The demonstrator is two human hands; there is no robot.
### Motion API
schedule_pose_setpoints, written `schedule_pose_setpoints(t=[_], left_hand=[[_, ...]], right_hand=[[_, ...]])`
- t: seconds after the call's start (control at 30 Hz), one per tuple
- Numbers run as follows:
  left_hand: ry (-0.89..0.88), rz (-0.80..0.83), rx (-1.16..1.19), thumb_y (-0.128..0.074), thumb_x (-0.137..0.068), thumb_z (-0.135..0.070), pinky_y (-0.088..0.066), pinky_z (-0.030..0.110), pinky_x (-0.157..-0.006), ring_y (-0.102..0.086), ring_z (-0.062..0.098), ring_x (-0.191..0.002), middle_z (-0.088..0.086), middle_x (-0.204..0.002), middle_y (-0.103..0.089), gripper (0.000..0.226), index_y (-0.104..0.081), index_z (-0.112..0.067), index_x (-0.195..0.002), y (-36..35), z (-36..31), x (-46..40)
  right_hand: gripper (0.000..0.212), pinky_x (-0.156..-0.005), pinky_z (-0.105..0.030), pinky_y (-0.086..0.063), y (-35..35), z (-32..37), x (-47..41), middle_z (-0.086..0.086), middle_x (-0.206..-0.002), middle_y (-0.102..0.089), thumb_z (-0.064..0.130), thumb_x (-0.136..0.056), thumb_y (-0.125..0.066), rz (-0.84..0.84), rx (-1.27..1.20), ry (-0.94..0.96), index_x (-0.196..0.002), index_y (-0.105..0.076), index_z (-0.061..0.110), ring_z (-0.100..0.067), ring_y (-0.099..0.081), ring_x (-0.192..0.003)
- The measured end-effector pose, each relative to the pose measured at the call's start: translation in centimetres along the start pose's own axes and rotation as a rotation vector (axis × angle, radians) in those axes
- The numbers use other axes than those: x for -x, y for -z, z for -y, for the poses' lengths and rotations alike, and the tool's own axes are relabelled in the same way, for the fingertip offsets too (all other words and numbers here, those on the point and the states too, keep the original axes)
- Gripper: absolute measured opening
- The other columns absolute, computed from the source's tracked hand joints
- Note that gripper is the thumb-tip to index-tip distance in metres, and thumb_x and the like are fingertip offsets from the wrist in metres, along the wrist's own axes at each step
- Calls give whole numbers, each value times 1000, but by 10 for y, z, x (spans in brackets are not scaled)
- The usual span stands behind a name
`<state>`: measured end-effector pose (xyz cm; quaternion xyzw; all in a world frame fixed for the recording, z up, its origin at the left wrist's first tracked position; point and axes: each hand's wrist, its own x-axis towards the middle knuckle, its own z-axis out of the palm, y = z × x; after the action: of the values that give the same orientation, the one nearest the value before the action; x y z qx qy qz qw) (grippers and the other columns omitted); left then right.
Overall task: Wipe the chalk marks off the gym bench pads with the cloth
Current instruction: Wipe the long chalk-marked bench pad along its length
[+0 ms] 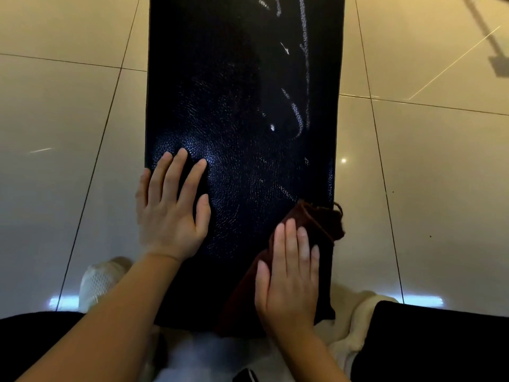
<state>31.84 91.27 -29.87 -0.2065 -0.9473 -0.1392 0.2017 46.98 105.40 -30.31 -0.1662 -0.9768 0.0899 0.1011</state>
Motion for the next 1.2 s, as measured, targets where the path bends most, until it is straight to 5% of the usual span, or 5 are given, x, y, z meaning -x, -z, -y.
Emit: schedule_pose_setpoints(t=[0.2, 0.43, 0.73, 0.9, 1.2], left_hand=[[3, 8, 8, -40, -92, -34, -17, 45, -116, -30, 27, -140, 9, -150, -40, 50, -44, -21, -141, 1, 0, 0], [-3, 13, 5, -39, -92, -34, -19, 46, -115, -31, 28, -139, 11, -149, -40, 51, -45, -20, -140, 1, 1, 0], [-5, 5, 3, -41, -92, -34, -19, 44, -115, -31, 27, -140, 9, -150, -40, 50, -45, -21, -141, 1, 1, 0], [-3, 5, 4, -39, -93, -34, -21, 47, -114, -31, 27, -139, 10, -150, -40, 50, -43, -22, -141, -1, 1, 0], [80, 177, -2, -34, -95, -36, -28, 51, -110, -33, 31, -137, 14, -149, -39, 52, -43, -16, -143, 20, -12, 7]], right_hand=[[60, -121, -39, -4, 12, 5, -111, -9, -159, -26, 35, -98, -32, -42, -50, 26, -151, -27, 8, -24, -18, -147], [57, -121, -43, -14, 12, -17, -1, -11, -155, -34, 33, -97, -37, 20, -10, 125, -147, -37, 6, -24, -25, -146], [59, -121, -42, -5, 8, -5, -104, -8, -157, -30, 35, -98, -35, -76, -35, 137, -150, -31, 8, -24, -22, -147], [60, -121, -46, -13, 4, -6, -101, -10, -156, -33, 35, -97, -37, -131, -7, 160, -149, -33, 6, -26, -25, -146], [67, -121, -44, -4, 7, -4, -103, -8, -159, -24, 48, -98, -26, -57, 26, 177, -152, -24, 9, -25, -16, -148]])
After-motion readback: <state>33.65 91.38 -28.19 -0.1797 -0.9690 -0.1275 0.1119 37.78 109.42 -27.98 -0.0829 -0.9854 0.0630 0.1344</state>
